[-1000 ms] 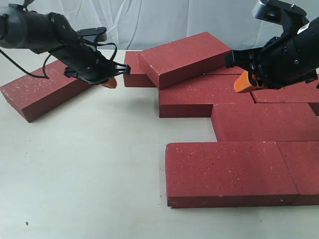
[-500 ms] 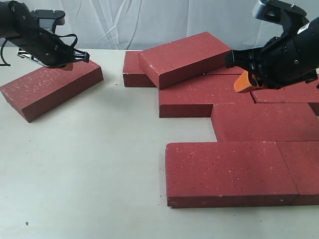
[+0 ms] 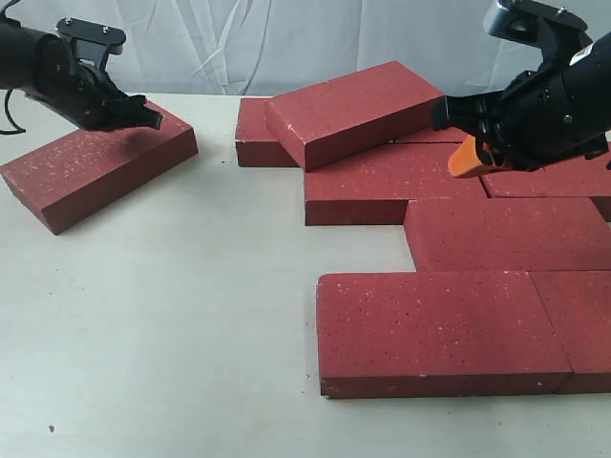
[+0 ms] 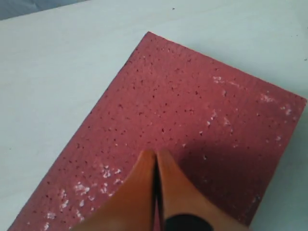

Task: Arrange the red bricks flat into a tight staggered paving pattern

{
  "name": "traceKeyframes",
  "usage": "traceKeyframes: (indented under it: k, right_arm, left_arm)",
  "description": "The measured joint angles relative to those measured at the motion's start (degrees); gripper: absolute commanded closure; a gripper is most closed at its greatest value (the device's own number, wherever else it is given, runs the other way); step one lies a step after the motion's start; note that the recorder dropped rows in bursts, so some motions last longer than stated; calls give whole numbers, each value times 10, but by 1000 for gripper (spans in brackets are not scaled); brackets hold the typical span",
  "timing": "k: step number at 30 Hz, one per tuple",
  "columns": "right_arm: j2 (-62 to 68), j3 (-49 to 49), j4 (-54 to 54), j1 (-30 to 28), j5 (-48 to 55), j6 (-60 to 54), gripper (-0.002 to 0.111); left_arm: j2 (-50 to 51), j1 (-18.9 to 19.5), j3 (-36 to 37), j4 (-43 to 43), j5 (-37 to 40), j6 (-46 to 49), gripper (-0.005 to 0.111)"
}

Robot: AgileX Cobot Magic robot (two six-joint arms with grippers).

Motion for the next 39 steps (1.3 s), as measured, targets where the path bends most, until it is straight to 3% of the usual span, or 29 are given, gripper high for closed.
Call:
traceKeyframes:
  k: [7, 13, 21, 26, 39]
  right_arm:
    - [0, 0, 0, 0, 0, 0, 109]
    - [0, 0, 0, 0, 0, 0, 109]
    - [0, 0, 0, 0, 1, 0, 109]
    - [0, 0, 0, 0, 2, 0, 109]
    - [0, 0, 0, 0, 3, 0, 109]
  left_arm:
    - [11, 0, -1, -8, 47, 0, 107]
    - [-2, -4, -10, -33, 142, 19, 107]
    - [-26, -4, -6, -210, 266, 158, 107]
    - [-39, -7, 21, -302, 298, 225, 107]
    - [-76, -100, 74, -314, 304, 283, 107]
